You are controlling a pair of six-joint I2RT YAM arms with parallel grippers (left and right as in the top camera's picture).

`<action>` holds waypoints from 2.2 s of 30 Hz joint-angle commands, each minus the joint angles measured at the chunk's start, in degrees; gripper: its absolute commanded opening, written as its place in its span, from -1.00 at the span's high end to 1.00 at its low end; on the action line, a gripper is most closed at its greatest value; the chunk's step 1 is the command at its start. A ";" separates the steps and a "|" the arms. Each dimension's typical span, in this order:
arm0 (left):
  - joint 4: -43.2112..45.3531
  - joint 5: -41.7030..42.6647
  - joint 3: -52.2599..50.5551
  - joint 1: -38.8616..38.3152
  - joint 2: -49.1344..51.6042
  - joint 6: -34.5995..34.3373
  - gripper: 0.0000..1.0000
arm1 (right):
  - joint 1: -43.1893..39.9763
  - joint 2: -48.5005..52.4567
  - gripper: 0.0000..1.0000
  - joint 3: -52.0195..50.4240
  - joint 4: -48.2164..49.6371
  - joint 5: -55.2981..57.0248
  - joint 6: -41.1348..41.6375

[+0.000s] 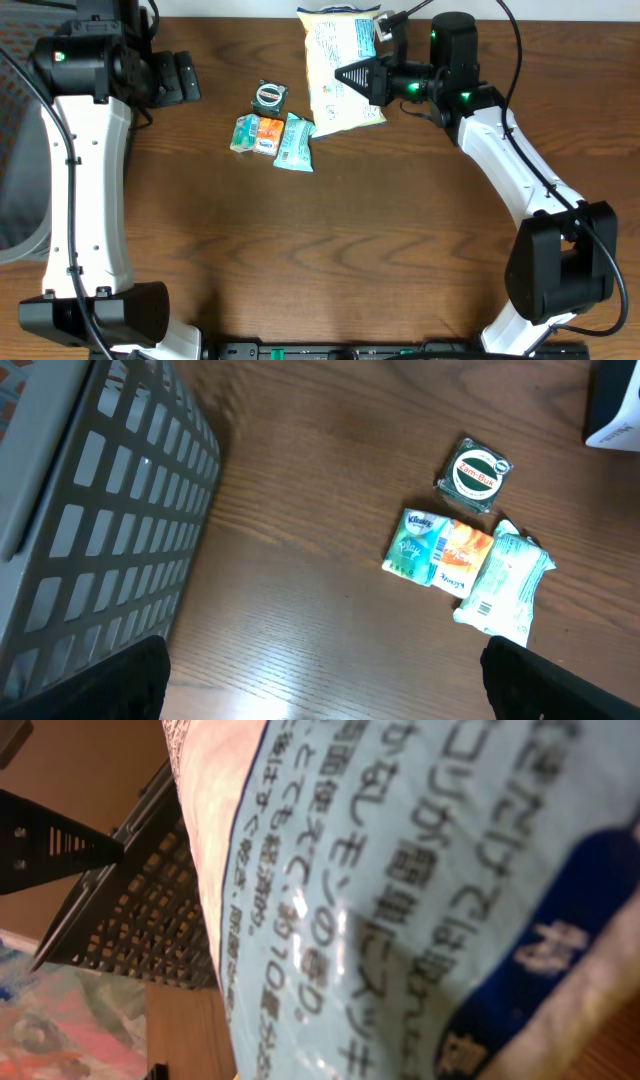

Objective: Scan the item barcode
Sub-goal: 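Hold the packet's barcode side under the white scanner with the right gripper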

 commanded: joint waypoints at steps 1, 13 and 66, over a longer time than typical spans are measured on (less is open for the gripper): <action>0.00 -0.92 -0.28 0.24 0.22 -0.52 -0.96 | 0.28 -2.14 0.98 1.38 0.07 -0.39 -1.57; 0.00 -0.92 -0.28 0.24 0.22 -0.50 -0.95 | 0.28 -2.14 0.98 1.38 -0.98 0.02 -2.01; 0.00 -0.92 -0.28 0.24 0.22 -0.50 -0.96 | 0.28 -2.14 0.98 1.38 -4.68 2.38 -3.08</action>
